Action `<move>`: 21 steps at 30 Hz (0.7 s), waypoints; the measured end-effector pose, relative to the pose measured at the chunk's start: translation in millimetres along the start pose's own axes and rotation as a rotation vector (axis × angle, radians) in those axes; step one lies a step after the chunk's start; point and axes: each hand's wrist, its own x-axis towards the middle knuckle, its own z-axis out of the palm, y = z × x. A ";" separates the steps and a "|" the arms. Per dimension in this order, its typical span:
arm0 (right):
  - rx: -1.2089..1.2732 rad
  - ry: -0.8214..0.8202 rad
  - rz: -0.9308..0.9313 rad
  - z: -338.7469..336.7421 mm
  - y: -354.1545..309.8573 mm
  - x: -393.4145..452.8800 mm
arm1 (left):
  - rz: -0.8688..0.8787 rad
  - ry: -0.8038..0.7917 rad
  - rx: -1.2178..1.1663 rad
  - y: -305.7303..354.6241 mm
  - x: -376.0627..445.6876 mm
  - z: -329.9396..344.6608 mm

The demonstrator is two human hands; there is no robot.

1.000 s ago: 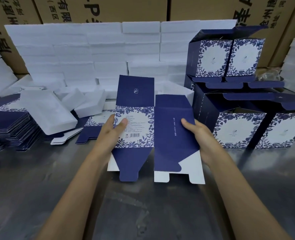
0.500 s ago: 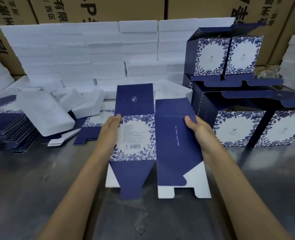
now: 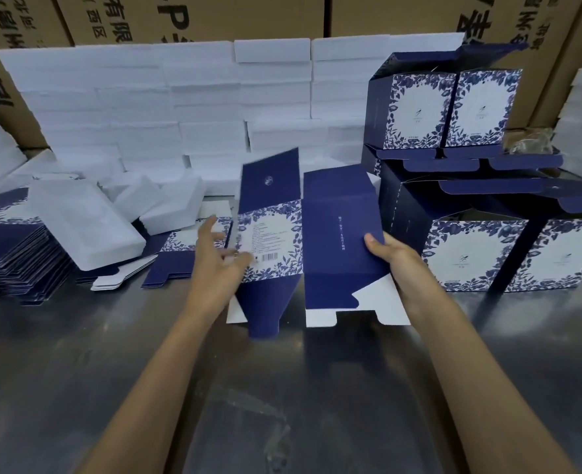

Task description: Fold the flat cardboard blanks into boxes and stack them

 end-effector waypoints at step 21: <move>-0.224 -0.442 -0.094 13.7 5.5 -7.4 | 0.284 -0.371 0.128 29.5 -27.7 4.0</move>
